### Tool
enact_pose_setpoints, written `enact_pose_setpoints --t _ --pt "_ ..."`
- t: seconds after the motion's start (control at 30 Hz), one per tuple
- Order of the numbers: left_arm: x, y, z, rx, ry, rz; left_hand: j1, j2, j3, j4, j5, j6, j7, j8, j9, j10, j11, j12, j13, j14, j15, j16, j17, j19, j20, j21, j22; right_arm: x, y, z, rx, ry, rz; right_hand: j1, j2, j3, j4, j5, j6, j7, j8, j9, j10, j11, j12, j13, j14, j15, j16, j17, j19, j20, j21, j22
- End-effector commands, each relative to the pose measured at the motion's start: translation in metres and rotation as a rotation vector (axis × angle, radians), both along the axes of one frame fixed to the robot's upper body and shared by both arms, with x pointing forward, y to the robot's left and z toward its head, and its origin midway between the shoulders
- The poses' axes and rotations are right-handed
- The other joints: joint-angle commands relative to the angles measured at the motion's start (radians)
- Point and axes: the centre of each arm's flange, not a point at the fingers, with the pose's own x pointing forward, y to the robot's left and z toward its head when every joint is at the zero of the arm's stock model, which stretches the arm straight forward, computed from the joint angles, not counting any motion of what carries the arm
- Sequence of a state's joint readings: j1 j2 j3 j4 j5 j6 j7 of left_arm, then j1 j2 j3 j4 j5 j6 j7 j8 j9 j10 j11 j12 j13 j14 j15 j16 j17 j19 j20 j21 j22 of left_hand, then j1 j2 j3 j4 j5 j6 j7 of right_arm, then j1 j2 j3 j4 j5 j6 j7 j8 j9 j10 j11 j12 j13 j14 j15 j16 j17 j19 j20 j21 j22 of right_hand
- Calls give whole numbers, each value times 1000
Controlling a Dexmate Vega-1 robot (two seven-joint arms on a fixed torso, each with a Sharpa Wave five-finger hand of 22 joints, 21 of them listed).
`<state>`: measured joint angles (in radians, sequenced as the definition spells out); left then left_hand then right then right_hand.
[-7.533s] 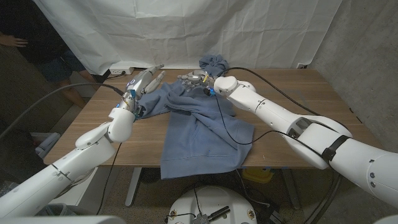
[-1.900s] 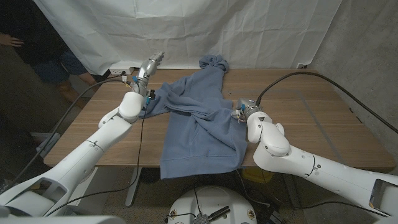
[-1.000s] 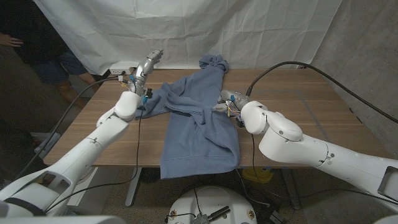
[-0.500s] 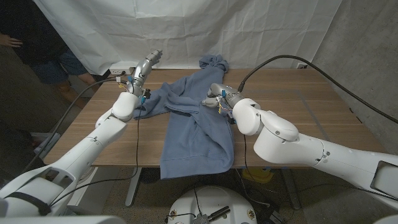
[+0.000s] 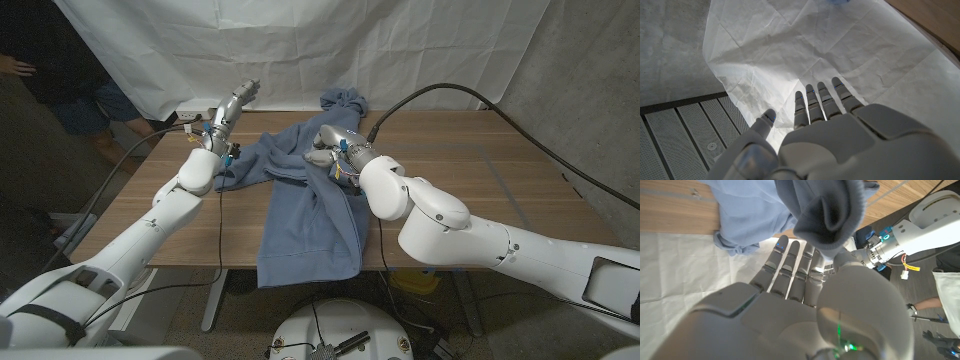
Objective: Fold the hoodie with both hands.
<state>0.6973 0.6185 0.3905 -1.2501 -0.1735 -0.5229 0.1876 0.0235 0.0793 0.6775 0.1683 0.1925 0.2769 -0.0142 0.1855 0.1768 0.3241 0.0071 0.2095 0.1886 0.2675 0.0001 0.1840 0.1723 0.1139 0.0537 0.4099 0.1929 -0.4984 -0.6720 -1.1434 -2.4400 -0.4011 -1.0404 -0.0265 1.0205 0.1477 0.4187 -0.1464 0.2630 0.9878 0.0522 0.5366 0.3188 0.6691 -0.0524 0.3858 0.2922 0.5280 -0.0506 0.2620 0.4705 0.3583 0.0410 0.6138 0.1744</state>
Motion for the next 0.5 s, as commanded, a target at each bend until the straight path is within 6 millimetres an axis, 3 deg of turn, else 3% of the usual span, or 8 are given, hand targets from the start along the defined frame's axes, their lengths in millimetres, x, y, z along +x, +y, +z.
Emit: enact_pose_setpoints --t 0.03,0.5 --pt "2 2 -1 -3 -8 -11 3 61 -5 -3 6 -2 -2 -2 1 -3 -1 -4 4 -2 -1 1 2 5 -3 -1 2 -4 28 5 -13 -53 86 4 -6 12 1 10 1 7 6 4 15 -2 6 5 16 -92 -5 5 7 10 -1 2" --pt "1 3 2 -4 -23 -13 3 61 -6 -3 6 -4 -3 -2 1 -2 1 -4 4 -2 -1 1 2 6 -2 -2 2 11 70 -4 -62 -41 181 5 -8 19 0 11 4 9 9 -1 25 -4 12 9 31 -94 -2 8 12 9 -3 2"
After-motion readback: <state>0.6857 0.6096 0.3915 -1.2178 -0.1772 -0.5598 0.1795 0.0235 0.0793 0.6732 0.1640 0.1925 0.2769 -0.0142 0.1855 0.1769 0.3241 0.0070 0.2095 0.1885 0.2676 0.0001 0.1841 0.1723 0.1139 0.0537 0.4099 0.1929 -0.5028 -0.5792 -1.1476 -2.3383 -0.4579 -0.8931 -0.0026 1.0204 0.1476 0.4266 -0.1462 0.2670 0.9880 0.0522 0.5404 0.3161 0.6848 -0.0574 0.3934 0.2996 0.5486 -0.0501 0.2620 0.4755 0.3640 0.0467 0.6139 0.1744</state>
